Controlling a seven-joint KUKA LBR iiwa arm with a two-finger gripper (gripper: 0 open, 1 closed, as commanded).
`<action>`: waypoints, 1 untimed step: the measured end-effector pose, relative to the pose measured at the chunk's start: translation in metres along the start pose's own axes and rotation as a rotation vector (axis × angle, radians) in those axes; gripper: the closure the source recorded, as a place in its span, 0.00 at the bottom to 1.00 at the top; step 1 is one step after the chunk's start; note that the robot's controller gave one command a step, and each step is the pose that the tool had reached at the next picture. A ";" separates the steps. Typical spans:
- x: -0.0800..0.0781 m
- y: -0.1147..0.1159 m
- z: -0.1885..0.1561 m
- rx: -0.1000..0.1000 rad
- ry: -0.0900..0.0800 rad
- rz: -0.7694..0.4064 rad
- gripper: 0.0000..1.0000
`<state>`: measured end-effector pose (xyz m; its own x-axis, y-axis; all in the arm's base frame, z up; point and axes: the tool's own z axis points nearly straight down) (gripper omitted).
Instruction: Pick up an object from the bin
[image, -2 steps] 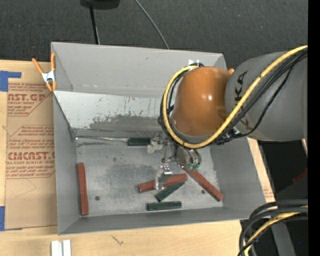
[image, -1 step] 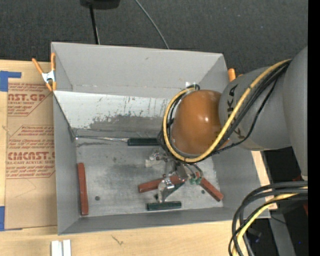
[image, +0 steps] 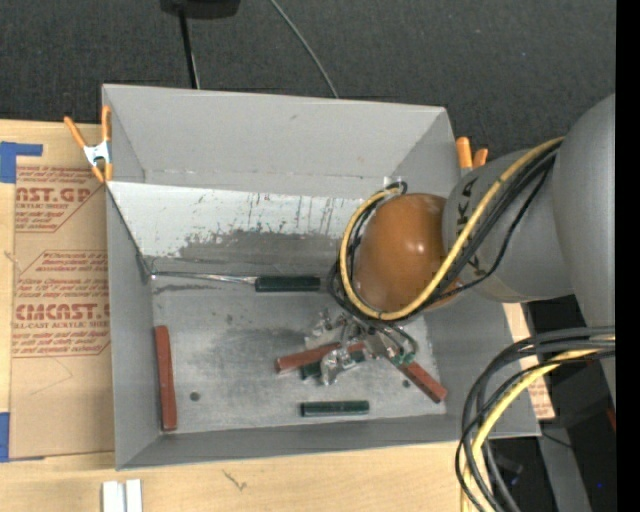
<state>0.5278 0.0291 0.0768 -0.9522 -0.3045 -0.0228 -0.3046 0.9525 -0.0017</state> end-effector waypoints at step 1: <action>0.000 0.000 0.000 0.000 0.000 0.000 1.00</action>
Offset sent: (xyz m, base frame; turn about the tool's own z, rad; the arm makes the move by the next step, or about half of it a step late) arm 0.0036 0.0077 0.1131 -0.0204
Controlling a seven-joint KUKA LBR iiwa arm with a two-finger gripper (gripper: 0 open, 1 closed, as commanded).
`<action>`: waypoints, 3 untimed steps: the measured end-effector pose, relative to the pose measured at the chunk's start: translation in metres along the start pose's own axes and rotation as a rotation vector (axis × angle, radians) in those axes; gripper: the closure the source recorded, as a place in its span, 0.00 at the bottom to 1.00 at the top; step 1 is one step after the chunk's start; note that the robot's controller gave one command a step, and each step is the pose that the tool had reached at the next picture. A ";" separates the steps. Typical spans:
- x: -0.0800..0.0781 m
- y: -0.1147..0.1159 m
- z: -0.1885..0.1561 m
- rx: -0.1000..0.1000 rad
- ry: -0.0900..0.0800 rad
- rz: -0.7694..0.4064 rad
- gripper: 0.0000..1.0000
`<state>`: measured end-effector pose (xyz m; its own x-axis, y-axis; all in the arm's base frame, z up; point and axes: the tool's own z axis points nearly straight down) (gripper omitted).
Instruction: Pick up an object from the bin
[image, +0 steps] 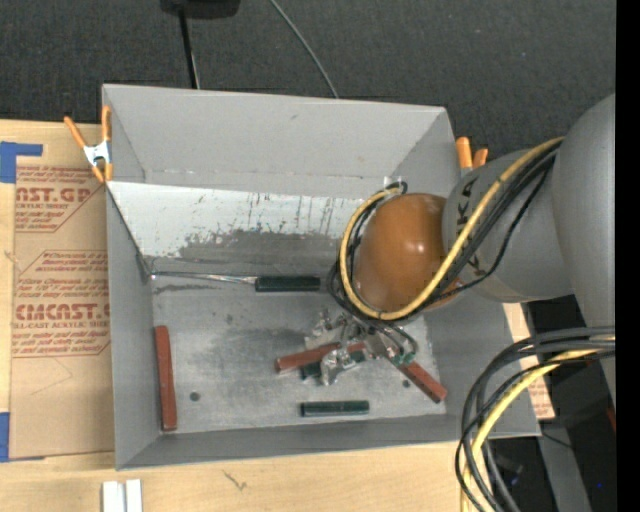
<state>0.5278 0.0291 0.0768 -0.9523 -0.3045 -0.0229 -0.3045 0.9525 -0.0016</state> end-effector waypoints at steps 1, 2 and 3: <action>-0.009 0.007 -0.112 -0.003 0.023 -0.020 1.00; -0.009 0.007 -0.112 -0.003 0.023 -0.021 1.00; -0.039 -0.004 -0.226 -0.004 0.015 -0.377 1.00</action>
Offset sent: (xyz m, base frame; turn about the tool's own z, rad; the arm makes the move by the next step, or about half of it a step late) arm 0.0000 0.0000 0.0000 0.0000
